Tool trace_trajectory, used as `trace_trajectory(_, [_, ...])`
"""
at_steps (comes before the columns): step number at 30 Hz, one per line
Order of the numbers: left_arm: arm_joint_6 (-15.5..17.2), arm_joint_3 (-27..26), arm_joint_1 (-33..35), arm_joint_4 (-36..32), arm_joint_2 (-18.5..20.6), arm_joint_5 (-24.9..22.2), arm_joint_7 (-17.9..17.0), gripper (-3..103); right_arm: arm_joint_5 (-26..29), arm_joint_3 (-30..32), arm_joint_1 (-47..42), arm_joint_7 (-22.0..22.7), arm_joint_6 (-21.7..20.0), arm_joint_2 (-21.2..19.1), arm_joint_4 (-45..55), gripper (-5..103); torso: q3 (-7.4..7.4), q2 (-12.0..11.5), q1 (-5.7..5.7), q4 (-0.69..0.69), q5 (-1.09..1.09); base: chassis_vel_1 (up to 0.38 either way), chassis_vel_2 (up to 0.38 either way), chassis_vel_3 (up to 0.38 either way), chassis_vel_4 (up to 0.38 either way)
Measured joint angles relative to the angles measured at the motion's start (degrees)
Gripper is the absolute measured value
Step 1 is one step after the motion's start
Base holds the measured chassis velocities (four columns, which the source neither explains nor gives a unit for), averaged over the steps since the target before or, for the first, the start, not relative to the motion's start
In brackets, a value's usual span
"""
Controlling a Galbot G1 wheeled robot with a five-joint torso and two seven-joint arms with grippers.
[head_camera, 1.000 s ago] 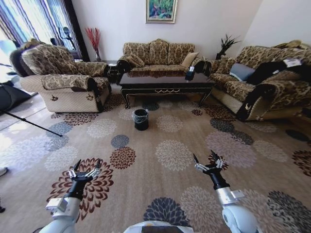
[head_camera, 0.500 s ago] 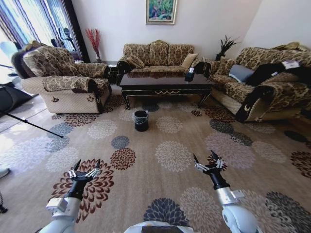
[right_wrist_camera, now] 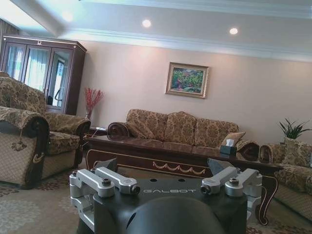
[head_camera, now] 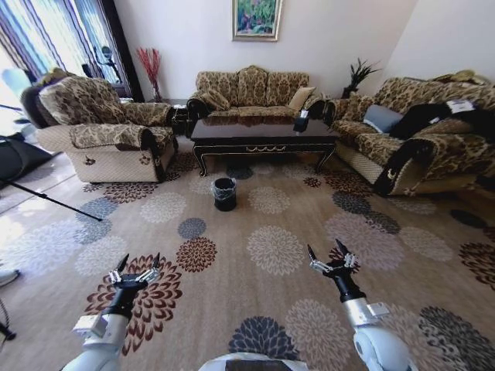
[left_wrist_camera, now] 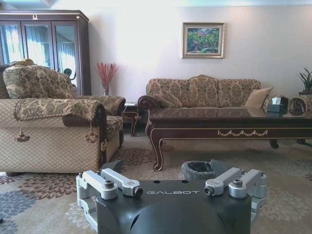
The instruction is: Move to the front of the table and pick up the trash from the floor, then place it into the trash bin.
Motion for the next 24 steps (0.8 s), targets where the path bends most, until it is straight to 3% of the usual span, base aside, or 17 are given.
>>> trace_trajectory(24, [0.0,0.0,0.0,0.0,0.0,0.0,0.0,100,0.0,0.0,0.0,0.0,0.0,0.0,0.0,100,3.27,5.6,2.30,0.00,0.00,0.000,0.000,0.000,0.000])
